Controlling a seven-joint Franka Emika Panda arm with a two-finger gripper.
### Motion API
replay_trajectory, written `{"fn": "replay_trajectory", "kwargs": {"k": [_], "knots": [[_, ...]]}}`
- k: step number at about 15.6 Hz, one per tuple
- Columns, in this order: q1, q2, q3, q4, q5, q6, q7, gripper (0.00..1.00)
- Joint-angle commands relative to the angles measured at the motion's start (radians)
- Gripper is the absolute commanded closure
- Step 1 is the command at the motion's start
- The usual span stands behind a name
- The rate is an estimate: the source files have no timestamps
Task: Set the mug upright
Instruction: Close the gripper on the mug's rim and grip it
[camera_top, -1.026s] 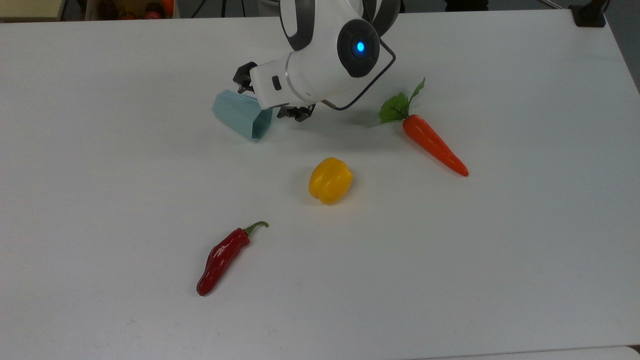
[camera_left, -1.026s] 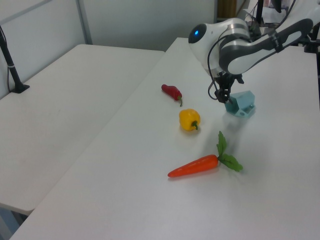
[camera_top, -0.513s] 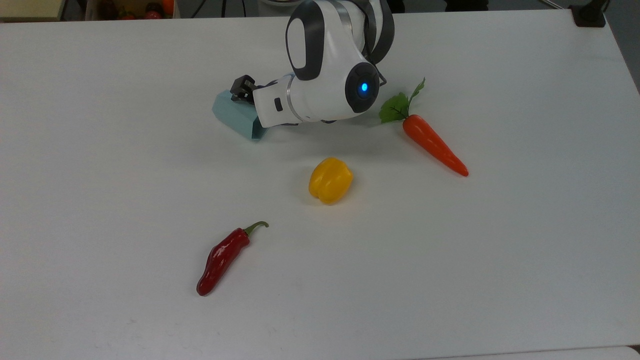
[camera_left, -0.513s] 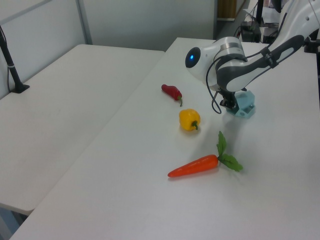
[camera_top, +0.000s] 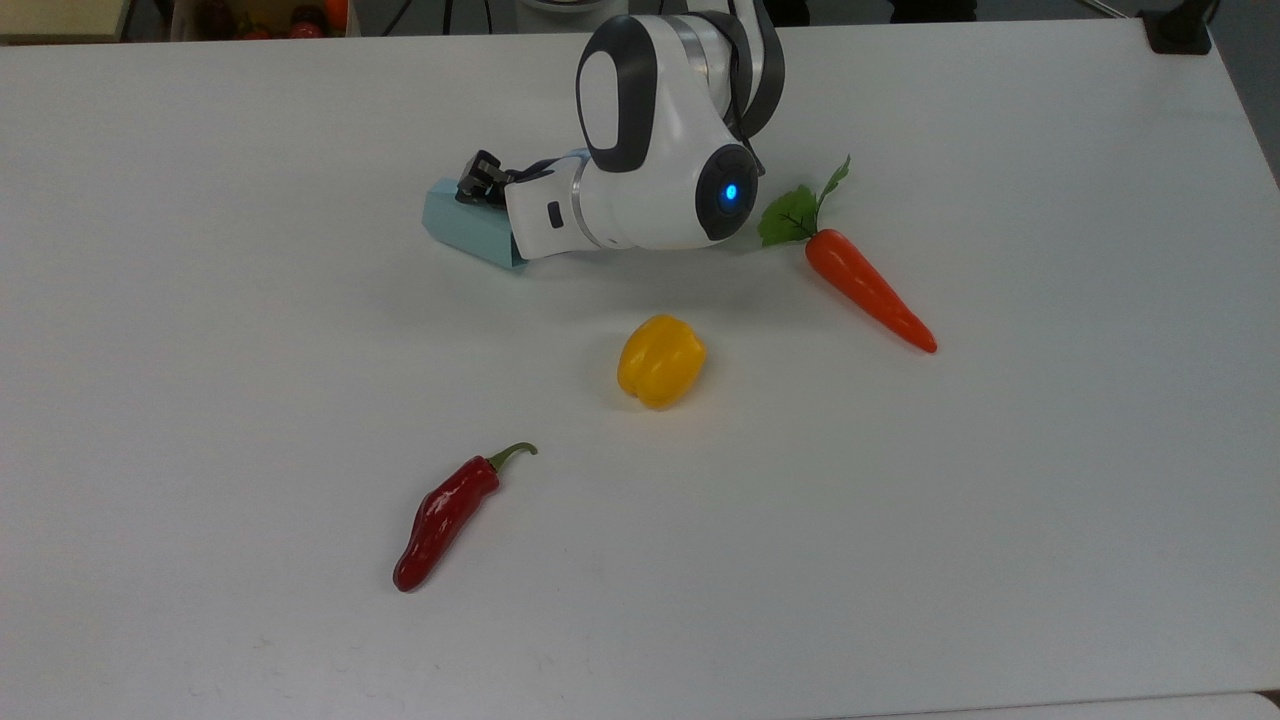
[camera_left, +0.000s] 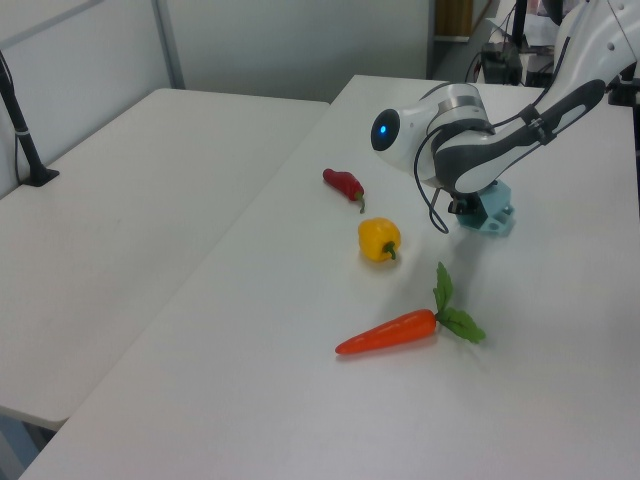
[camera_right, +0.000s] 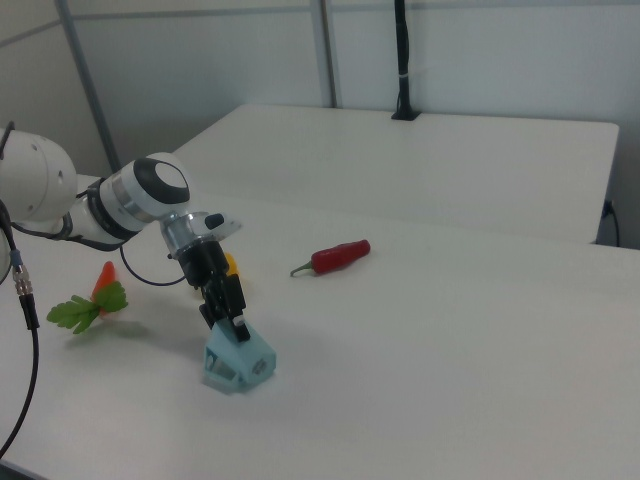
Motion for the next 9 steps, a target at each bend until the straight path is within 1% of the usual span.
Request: {"fn": "replay_trajectory", "kwargs": {"k": [1, 3, 5, 7, 9], "knots": [[0.008, -0.016, -0.005, -0.010, -0.023, -0.038, -0.036, 0.77], [0.006, -0.020, -0.005, -0.008, -0.023, -0.046, -0.070, 0.85], [0.005, -0.025, -0.006, -0.005, -0.036, -0.063, -0.108, 0.94], [0.003, -0.029, -0.006, -0.002, -0.046, -0.090, -0.156, 0.97], [0.000, -0.049, -0.008, -0.002, -0.046, -0.094, -0.185, 0.97]]}}
